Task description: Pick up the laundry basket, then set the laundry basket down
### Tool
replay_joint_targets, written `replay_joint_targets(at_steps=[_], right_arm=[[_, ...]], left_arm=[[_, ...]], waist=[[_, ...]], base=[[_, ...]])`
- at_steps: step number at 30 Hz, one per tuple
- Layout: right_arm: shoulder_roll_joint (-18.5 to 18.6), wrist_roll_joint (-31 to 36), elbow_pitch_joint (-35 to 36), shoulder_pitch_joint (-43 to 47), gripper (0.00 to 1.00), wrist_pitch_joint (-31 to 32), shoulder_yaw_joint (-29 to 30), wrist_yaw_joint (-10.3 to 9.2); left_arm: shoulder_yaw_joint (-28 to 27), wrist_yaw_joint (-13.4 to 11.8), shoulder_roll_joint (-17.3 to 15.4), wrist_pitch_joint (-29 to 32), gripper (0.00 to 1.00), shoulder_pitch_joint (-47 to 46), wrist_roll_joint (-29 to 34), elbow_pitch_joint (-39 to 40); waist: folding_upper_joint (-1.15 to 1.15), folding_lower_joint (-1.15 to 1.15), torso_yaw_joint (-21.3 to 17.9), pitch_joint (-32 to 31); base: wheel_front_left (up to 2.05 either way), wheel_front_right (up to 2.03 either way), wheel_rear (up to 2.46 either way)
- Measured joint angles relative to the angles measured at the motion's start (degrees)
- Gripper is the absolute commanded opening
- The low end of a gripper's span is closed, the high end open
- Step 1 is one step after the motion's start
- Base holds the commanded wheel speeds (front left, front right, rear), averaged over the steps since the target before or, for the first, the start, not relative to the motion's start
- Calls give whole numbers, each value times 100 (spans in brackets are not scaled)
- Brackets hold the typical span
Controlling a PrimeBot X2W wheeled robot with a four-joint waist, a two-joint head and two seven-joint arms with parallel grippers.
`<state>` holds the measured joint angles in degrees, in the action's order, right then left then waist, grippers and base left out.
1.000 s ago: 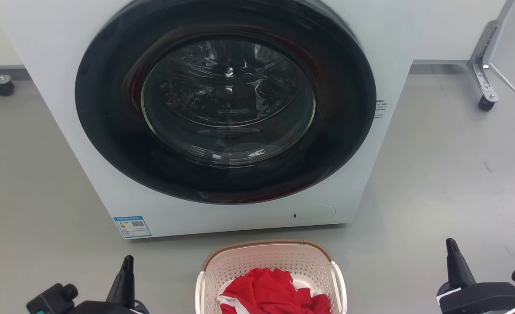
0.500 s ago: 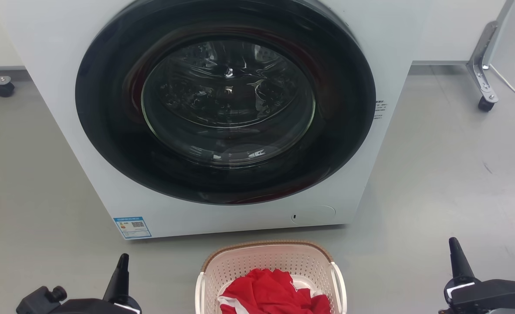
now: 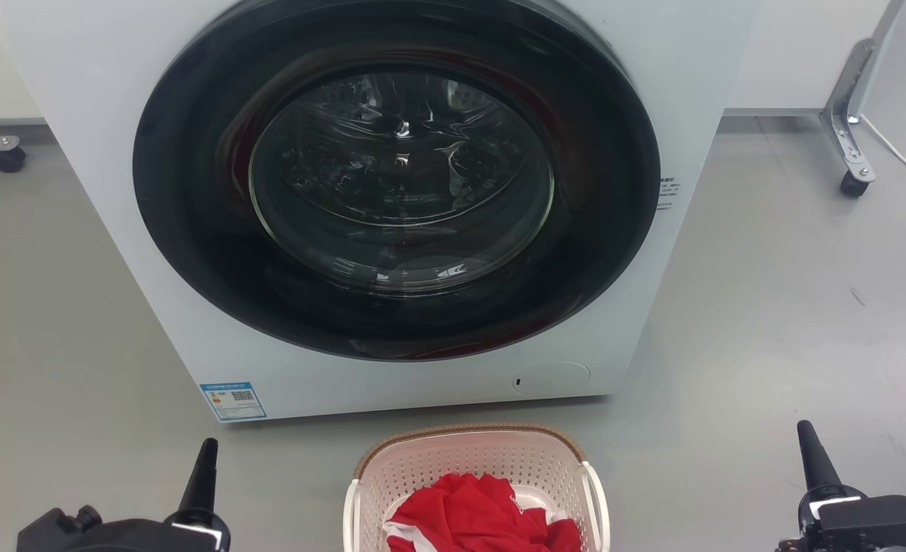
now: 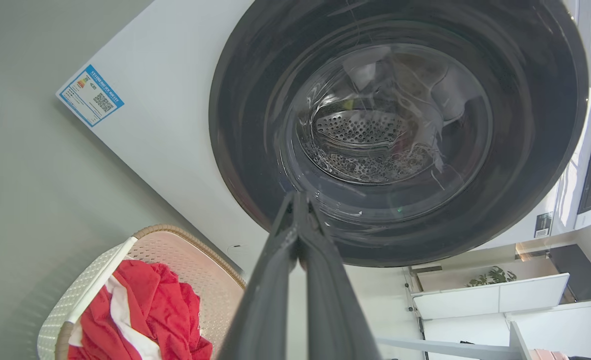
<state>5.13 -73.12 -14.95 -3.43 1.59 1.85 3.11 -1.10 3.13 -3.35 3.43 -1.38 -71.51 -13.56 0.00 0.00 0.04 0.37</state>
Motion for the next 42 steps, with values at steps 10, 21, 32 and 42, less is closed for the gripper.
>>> replay_joint_targets(at_steps=[10, 21, 32, 42], right_arm=[[-87, -700, -70, -71, 0, 191, 220, 145], [-194, -1392, -162, -98, 0, 375, 439, 286], [-250, -1831, -212, -182, 0, 490, 579, 372], [-255, -1831, -213, -182, 0, 490, 579, 372]], left_arm=[[-159, 148, 29, 113, 0, -105, -745, -121], [-304, 301, 68, 229, 0, -213, -1485, -244], [-411, 393, 86, 304, 0, -313, -2019, -319], [-411, 393, 87, 304, 0, -313, -2019, -320]], waist=[[0, 0, -2, -11], [0, 0, -3, -21], [0, 0, -4, -28], [0, 0, -4, -28]], base=[[0, 0, 0], [0, 0, 0], [0, 0, 0], [0, 0, 0]])
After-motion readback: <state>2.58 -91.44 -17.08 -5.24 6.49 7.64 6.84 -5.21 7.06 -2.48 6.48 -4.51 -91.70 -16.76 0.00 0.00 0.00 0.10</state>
